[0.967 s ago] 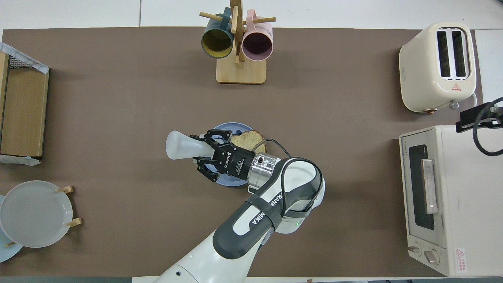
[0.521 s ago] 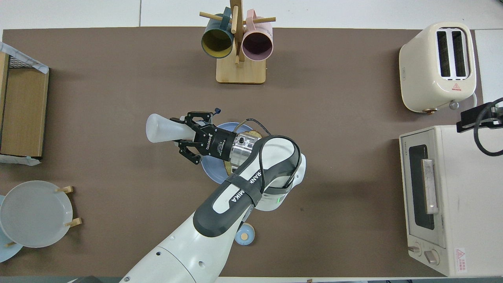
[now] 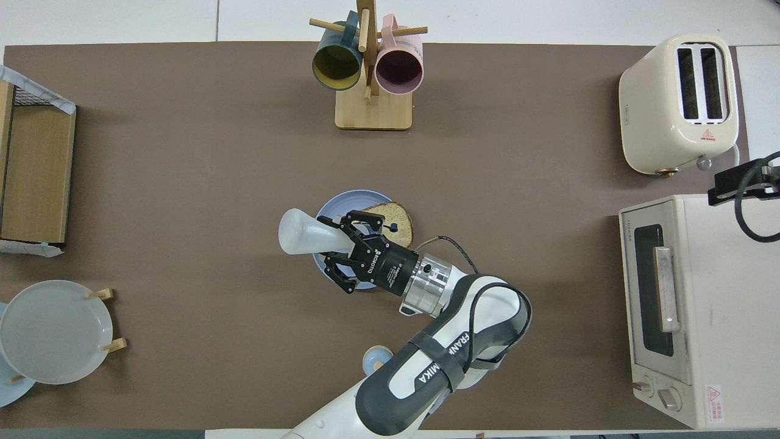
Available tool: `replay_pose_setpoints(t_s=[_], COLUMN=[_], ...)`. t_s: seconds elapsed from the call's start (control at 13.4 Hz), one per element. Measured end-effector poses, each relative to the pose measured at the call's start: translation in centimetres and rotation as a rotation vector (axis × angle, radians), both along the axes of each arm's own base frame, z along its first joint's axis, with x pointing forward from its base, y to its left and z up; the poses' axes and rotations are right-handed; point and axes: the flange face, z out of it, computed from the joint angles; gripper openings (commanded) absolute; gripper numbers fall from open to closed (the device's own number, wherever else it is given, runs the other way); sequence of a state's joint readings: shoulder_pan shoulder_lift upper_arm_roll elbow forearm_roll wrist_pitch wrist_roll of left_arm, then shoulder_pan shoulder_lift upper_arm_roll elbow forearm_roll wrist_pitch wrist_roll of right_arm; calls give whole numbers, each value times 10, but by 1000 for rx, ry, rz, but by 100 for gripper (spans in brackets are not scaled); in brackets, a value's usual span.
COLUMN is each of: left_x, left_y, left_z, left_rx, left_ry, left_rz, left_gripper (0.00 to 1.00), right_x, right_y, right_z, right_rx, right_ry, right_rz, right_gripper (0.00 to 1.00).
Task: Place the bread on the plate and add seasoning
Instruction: 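Shake the tilted bottle over the bread with the left gripper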
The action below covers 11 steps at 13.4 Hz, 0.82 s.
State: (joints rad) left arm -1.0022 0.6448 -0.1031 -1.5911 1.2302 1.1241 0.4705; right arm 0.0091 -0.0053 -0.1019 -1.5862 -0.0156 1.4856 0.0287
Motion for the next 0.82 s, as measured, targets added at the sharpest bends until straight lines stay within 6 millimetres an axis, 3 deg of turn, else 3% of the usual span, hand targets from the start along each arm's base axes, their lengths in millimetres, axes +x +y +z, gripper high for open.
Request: replay_pose_setpoints(t_s=[0.15,0.37,0.52,0.67,0.82], left_x=[19,71,90,86,64], left_y=[18,68,87,82,59], left_z=[-5,-16,-18,-18,-19], left_rx=[8,2,-1,-5,-22], left_ry=[5,22,21,25,44], left_rz=[34,103,130,119,89], left_gripper=[0,0,0,0,0], right_x=[0,0,0,0,0], right_y=[0,0,0,0,0], right_z=[0,0,0,0,0], right_rx=[0,0,0,0,0], right_ry=[0,0,0,0,0], right_rz=[0,0,0,0,0], right_gripper=[100,100,100,100,100])
